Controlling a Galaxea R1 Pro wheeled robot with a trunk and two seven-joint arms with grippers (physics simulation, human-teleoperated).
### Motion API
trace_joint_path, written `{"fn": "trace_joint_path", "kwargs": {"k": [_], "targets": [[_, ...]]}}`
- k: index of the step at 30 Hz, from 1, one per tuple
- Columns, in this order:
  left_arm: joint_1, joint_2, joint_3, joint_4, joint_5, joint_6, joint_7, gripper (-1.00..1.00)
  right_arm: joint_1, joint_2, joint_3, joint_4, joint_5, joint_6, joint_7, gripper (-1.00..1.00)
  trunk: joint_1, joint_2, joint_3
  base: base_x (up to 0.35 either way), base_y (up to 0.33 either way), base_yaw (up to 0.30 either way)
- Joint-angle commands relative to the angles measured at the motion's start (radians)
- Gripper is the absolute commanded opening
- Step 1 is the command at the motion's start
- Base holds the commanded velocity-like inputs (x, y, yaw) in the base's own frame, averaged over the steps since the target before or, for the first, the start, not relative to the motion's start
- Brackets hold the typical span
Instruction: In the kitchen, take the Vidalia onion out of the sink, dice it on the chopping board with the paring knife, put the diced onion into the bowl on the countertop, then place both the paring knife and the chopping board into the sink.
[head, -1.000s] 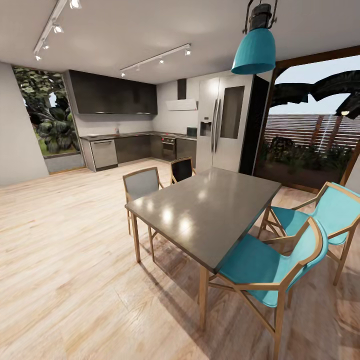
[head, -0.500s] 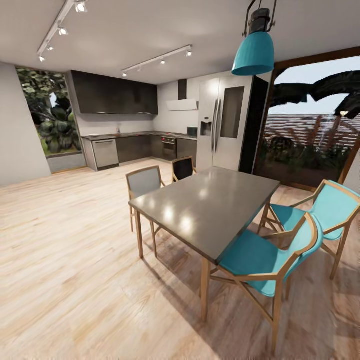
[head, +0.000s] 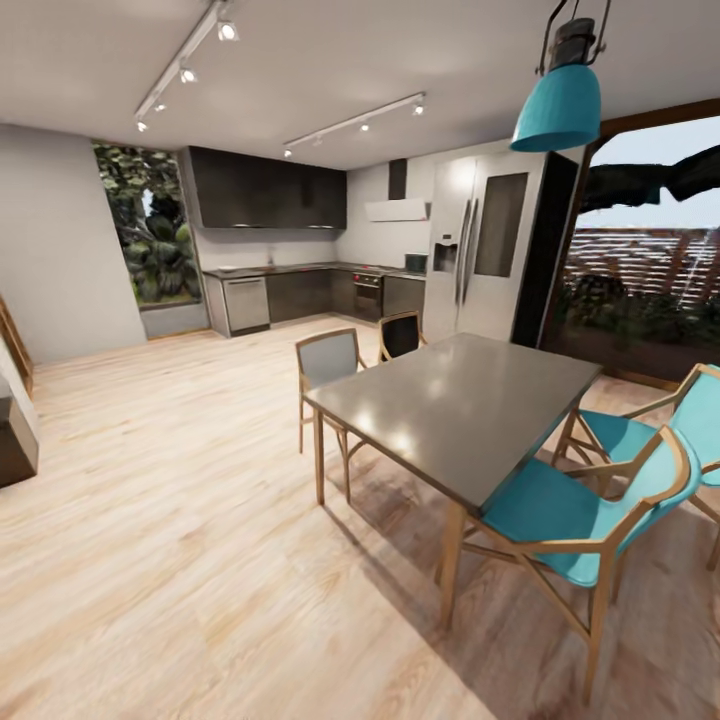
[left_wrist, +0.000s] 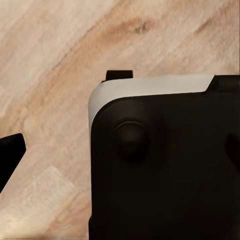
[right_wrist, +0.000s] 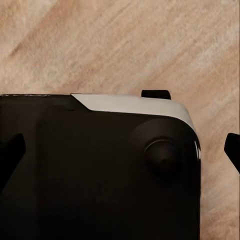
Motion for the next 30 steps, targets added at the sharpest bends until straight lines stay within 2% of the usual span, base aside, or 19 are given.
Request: {"fn": "trace_joint_path", "kwargs": {"k": [1,15,21,27,30], "targets": [[0.000,0.000,0.000,-0.001,0.000,-0.002,0.000,1.00,0.000,0.000,0.000,-0.001,0.000,-0.003,0.000,1.00,0.000,0.000,-0.001,-0.014,0.286,0.266],[0.000,0.012,0.003,-0.004,0.001,-0.002,-0.001,1.00,0.000,0.001,0.001,-0.062,0.001,-0.003,-0.002,1.00,0.000,0.000,-0.006,0.071,0.283,0.271],[0.000,0.013,0.003,-0.004,0.003,-0.002,-0.001,1.00,0.000,-0.002,0.002,-0.105,0.003,-0.003,-0.001,1.00,0.000,0.000,-0.008,0.225,0.207,0.107],[-0.001,0.014,0.003,-0.004,0.003,-0.002,-0.001,1.00,0.000,-0.004,0.003,-0.218,0.005,-0.002,-0.009,1.00,0.000,0.000,-0.008,0.270,0.144,0.011],[-0.004,0.015,0.003,-0.005,0.003,-0.002,-0.001,1.00,0.000,-0.004,0.003,-0.287,0.007,0.000,-0.035,1.00,0.000,0.000,-0.008,0.271,0.060,0.002]]}}
